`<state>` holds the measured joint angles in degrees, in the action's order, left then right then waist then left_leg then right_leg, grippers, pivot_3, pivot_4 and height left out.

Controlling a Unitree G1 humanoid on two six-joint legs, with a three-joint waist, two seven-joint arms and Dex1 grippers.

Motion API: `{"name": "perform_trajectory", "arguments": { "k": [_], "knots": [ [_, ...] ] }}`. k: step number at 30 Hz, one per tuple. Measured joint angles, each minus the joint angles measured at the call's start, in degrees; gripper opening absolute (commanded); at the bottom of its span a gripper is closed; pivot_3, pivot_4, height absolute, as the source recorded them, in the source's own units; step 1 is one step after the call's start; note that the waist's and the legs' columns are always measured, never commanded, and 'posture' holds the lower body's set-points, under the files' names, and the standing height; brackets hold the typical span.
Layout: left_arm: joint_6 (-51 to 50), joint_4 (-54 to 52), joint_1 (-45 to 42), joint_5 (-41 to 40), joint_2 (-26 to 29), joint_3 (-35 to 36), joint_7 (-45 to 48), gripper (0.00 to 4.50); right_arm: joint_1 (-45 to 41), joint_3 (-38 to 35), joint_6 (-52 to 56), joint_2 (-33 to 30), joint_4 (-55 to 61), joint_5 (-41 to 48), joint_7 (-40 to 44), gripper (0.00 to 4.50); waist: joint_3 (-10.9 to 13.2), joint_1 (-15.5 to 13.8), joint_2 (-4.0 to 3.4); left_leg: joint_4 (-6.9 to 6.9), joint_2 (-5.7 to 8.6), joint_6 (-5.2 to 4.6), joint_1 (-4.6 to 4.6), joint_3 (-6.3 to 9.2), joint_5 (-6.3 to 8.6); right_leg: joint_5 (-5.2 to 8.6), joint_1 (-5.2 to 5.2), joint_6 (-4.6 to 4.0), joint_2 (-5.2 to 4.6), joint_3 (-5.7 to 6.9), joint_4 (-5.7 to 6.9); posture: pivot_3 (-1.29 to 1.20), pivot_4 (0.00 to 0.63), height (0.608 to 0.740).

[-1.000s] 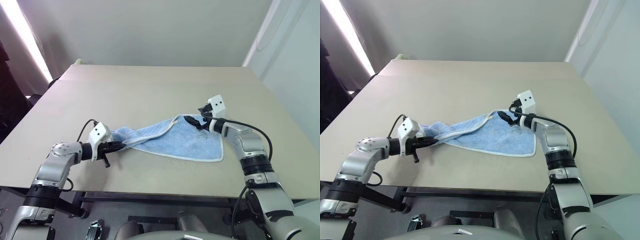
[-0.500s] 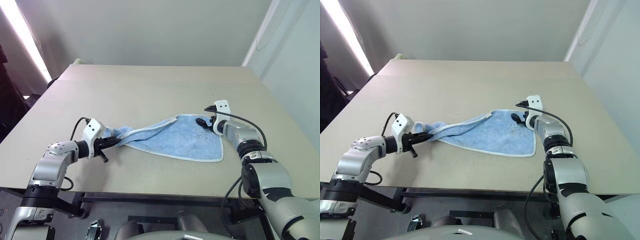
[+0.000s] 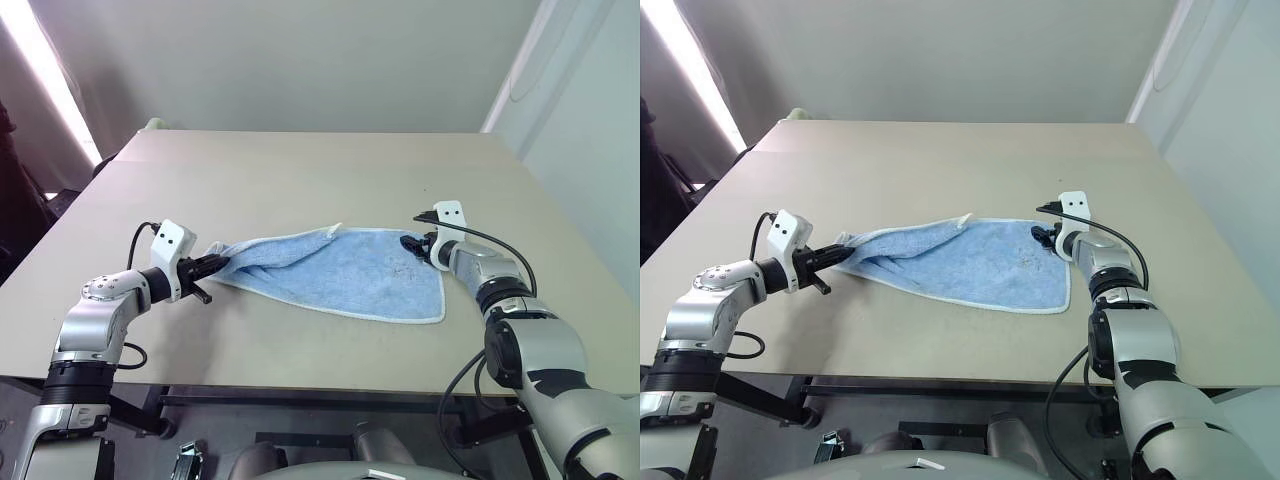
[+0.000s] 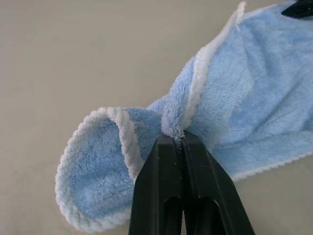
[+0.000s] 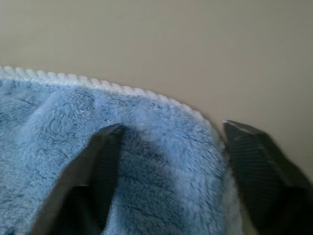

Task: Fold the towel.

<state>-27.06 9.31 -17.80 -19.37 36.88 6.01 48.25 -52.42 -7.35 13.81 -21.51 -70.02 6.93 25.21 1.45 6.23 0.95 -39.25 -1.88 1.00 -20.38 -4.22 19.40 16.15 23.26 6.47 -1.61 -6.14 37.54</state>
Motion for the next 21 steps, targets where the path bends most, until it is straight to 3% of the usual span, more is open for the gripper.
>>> {"name": "perform_trajectory", "arguments": {
  "k": [7,14,21],
  "knots": [
    [0.28,1.98,-1.1,-0.09,-0.14,0.97,-1.11,0.0,-0.24,-2.07,0.34,0.0,-0.6,0.33,0.12,0.03,0.0,1.03,0.0,0.0,-0.01,0.0,-0.01,0.0,0.0,0.0,0.01,0.0,-0.01,0.0,0.0,0.0,0.0,0.716],
    [1.74,7.6,-4.58,0.12,-1.29,2.23,-4.09,0.0,-0.91,-4.56,-3.53,-0.54,1.69,2.98,7.04,0.03,0.01,0.94,-0.01,0.0,0.0,0.0,-0.01,0.01,0.0,-0.02,0.01,0.03,-0.01,0.0,0.01,0.0,0.0,0.716],
    [6.84,25.99,-19.74,2.33,-1.44,4.05,-8.51,0.0,-2.33,-5.18,-14.04,-0.34,9.22,4.59,12.78,0.03,0.01,0.84,0.01,-0.02,0.03,0.02,-0.08,0.09,-0.01,-0.02,0.04,0.04,-0.05,0.09,0.01,0.0,0.0,0.716]
  ]
}}
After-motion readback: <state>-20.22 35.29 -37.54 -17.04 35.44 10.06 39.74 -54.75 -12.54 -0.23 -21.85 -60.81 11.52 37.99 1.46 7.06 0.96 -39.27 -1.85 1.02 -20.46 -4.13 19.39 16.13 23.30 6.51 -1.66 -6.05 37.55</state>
